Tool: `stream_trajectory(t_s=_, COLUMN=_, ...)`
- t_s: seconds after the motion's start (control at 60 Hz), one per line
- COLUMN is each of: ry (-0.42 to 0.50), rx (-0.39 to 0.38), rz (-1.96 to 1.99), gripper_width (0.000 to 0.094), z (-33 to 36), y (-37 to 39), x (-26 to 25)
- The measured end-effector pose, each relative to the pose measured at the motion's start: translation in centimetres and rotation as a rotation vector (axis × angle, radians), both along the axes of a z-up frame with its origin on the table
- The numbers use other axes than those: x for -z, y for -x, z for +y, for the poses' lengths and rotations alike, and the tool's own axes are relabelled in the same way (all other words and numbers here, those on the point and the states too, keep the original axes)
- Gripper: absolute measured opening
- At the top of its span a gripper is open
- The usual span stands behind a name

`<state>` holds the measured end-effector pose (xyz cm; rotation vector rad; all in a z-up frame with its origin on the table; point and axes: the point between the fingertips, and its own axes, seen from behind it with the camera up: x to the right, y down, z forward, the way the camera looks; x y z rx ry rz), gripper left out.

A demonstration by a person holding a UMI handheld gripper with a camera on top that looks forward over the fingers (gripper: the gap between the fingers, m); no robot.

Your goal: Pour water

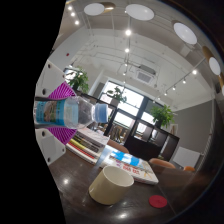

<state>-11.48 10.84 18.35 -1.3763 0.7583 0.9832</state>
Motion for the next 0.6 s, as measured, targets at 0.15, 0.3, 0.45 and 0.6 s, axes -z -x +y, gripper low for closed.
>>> stream_trajectory(t_s=0.15, ry=-0.043, rx=0.03, rz=0.426, gripper_width=0.0304, z=0.4, y=-3.8, x=-1.4)
stream_trajectory(t_s=0.3, ry=-0.05, rx=0.055, rz=0.696, gripper_width=0.0306, z=1.3, y=-5.3, x=-0.6)
stream_trajectory(t_s=0.45, ry=-0.104, rx=0.096, rz=0.915, gripper_width=0.0304, z=1.5, y=-8.0, x=-0.9)
stream_trajectory(t_s=0.6, ry=-0.133, rx=0.115, rz=1.096, gripper_width=0.0305, z=0.7, y=-9.9, x=-1.1)
